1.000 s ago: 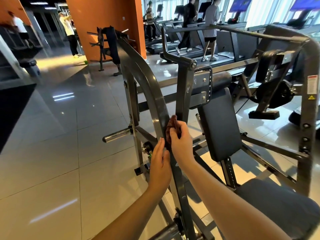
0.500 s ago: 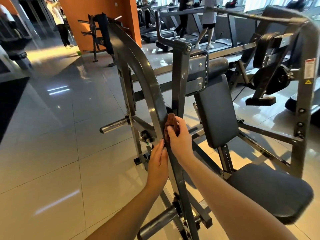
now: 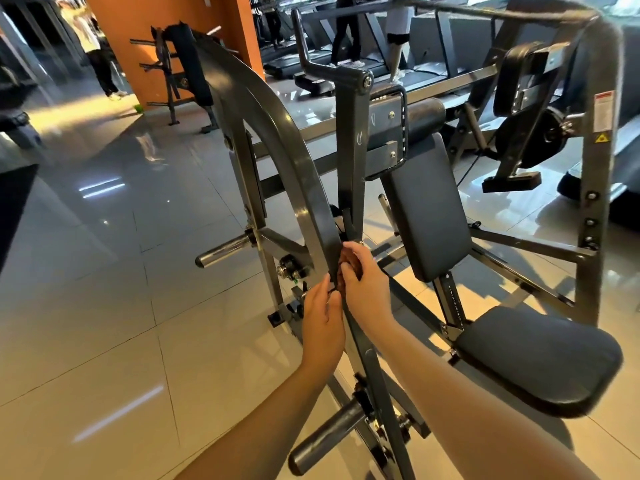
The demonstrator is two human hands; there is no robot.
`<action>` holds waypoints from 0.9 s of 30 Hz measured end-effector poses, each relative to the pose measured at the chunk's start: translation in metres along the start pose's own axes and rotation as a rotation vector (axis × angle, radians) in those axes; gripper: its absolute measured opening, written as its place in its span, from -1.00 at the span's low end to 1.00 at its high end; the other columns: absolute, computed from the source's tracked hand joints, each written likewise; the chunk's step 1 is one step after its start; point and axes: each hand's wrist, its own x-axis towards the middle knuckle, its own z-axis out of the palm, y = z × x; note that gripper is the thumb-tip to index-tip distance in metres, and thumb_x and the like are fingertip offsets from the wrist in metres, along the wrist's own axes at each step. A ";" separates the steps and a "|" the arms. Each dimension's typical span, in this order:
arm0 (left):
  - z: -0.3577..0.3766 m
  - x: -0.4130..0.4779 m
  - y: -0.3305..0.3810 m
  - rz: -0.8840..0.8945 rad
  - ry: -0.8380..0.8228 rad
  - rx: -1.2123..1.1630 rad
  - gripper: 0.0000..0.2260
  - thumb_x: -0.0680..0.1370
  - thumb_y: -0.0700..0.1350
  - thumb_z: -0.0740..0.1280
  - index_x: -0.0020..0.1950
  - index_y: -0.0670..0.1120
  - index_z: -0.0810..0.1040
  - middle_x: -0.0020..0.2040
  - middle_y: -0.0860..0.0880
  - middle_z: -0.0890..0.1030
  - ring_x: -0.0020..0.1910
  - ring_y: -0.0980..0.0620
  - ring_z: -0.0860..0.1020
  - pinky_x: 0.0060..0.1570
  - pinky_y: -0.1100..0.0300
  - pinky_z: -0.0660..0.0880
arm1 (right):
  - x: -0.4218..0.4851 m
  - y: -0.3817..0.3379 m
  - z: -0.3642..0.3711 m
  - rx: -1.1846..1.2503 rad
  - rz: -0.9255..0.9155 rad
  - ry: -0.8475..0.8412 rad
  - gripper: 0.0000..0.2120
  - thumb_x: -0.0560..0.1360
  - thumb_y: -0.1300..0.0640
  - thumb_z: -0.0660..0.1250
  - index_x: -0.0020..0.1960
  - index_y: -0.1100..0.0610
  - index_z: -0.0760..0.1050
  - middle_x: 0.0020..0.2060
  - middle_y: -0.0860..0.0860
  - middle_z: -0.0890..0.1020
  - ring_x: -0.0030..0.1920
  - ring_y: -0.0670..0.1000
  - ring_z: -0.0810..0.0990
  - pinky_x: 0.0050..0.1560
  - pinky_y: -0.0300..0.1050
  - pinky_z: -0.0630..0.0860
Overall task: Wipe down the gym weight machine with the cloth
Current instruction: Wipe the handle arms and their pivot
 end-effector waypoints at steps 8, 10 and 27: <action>-0.003 -0.001 -0.004 0.013 -0.044 0.009 -0.60 0.74 -0.06 0.10 0.59 -0.01 0.26 0.35 0.13 0.31 0.10 0.67 0.26 0.01 0.69 0.27 | -0.029 0.038 0.006 -0.056 0.176 0.091 -0.67 0.68 0.10 0.25 0.43 -0.02 0.48 0.26 -0.07 0.61 0.22 -0.13 0.54 0.38 -0.03 0.49; -0.007 0.000 -0.008 0.020 -0.059 -0.010 -0.61 0.74 -0.03 0.10 0.58 0.04 0.27 0.34 0.18 0.31 0.14 0.65 0.27 0.20 0.57 0.32 | -0.022 0.028 0.005 -0.059 0.145 0.114 -0.69 0.67 0.13 0.26 0.40 -0.03 0.50 0.23 -0.10 0.61 0.21 -0.13 0.54 0.35 -0.10 0.49; -0.020 -0.002 -0.026 0.023 -0.194 -0.021 -0.61 0.73 0.03 0.07 0.56 0.04 0.33 0.54 0.09 0.33 0.49 0.20 0.26 0.50 0.21 0.22 | -0.045 0.032 0.010 -0.021 0.093 0.195 -0.81 0.64 0.21 0.30 0.16 -0.05 0.52 0.03 -0.17 0.61 0.07 -0.23 0.56 0.16 -0.29 0.51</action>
